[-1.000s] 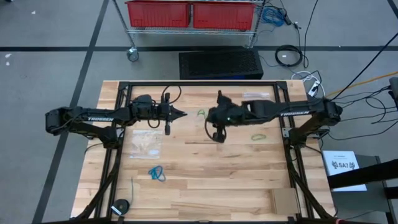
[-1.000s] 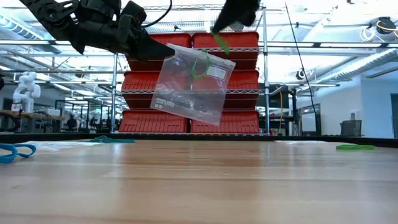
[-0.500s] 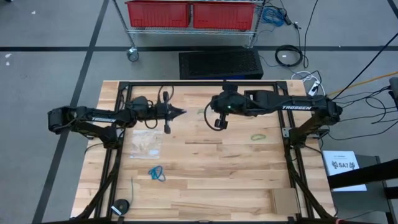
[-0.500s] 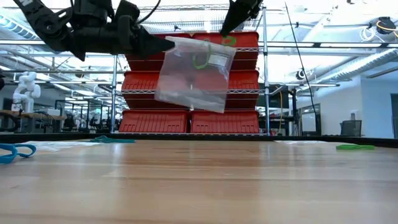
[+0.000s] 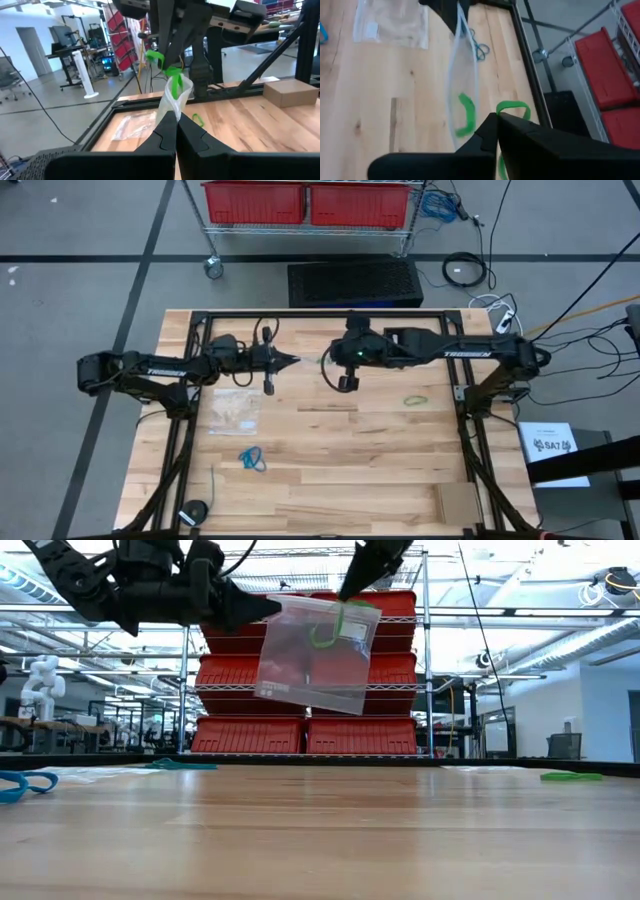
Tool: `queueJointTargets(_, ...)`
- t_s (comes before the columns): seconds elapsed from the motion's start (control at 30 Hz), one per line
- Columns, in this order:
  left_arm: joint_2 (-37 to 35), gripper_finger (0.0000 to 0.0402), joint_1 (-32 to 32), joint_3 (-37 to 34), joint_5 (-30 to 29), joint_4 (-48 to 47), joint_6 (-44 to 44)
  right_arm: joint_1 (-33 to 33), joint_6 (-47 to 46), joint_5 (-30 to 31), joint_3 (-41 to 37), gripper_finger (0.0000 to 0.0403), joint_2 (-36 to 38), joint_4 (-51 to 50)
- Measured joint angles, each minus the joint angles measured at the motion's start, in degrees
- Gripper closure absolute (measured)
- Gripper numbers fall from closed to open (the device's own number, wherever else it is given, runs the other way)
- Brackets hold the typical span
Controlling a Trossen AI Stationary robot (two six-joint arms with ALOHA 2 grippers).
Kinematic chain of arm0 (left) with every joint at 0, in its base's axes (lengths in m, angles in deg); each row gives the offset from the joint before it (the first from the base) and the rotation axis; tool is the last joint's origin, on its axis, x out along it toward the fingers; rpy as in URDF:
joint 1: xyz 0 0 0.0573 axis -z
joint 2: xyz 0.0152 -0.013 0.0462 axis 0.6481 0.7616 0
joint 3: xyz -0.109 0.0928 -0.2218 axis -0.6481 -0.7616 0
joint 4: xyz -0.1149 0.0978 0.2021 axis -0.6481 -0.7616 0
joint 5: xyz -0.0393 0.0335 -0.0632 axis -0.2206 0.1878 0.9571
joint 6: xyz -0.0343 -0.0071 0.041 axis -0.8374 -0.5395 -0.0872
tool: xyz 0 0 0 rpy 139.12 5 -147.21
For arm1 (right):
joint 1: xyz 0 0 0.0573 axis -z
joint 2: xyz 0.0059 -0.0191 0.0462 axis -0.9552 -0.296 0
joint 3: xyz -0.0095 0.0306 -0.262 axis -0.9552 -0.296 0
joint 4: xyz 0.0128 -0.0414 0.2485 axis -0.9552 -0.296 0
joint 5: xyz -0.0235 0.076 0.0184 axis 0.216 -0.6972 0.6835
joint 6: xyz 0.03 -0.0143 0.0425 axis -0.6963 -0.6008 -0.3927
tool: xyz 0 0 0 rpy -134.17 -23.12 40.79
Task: Sort rubber bands
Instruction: Put the green rubber band into the transparent zip bag
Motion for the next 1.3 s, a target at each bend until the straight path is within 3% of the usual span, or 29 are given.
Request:
queueJointTargets(0.2, 0.00, 0.0401, -0.07, 0.02, -0.09, -0.39, -1.09, -0.07, 2.81, -0.09, 0.00, 0.0403, -0.11, 6.75)
queueJointTargets(0.6, 0.00, 0.0401, -0.13, 0.02, -3.14, -0.58, -1.53, -1.93, 3.63, -1.24, -0.02, 0.0403, -2.28, 9.62)
queueJointTargets(0.83, 0.00, 0.0401, -0.13, 0.07, -3.52, -1.15, -1.55, -3.99, 6.12, 6.48, -0.04, 0.0403, -2.09, 11.15)
queueJointTargets(1.3, 0.00, 0.0401, -0.11, 0.52, -2.26, -1.19, -2.50, -3.07, 9.11, 6.77, -0.04, 0.0403, -1.97, 12.60)
